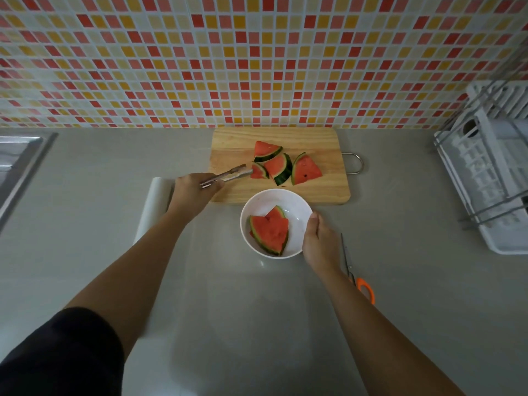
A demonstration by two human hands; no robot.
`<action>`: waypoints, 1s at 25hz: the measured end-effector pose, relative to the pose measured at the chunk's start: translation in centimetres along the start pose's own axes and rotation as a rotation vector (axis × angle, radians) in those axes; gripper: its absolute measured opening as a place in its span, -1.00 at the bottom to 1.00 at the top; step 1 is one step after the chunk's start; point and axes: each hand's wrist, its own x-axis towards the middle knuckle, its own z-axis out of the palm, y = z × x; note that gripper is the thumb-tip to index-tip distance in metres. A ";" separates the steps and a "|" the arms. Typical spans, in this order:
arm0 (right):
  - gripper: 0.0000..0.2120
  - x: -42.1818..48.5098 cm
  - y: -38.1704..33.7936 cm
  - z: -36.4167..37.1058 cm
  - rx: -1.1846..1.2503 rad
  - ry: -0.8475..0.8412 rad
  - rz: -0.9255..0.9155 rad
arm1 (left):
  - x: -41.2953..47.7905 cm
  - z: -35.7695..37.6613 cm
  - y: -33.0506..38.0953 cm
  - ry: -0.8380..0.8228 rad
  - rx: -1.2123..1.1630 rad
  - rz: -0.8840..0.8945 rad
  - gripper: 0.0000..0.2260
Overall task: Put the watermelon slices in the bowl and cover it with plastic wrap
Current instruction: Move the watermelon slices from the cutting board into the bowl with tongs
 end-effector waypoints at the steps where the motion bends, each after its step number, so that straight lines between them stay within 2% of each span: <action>1: -0.64 0.0 0.0 0.0 -0.002 0.001 0.001 | 0.1 0.0 0.1 0.001 0.000 -0.036 -0.81; 7: -0.66 0.0 -0.2 -0.2 -0.010 -0.006 0.004 | 2.5 0.5 1.5 -0.157 0.070 -0.191 -0.65; 10: -0.67 0.0 -0.2 -0.2 -0.005 -0.011 0.011 | 2.5 -0.2 0.7 -0.185 0.069 -0.208 -0.65; 12: -0.69 0.1 -0.2 -0.1 -0.012 -0.011 0.013 | 2.1 -1.1 0.4 -0.140 0.118 -0.117 -0.69; 16: -0.70 0.2 -0.2 0.0 -0.024 0.009 -0.010 | 4.1 -2.9 1.2 -0.152 0.309 0.276 -0.65; 22: -0.65 0.3 0.0 0.1 -0.007 0.008 -0.022 | 8.8 -2.6 6.3 -0.421 0.665 0.488 -0.72; 25: -0.66 0.2 -0.1 0.1 -0.024 0.028 -0.041 | 9.0 -2.0 8.4 -0.454 0.823 0.543 -0.72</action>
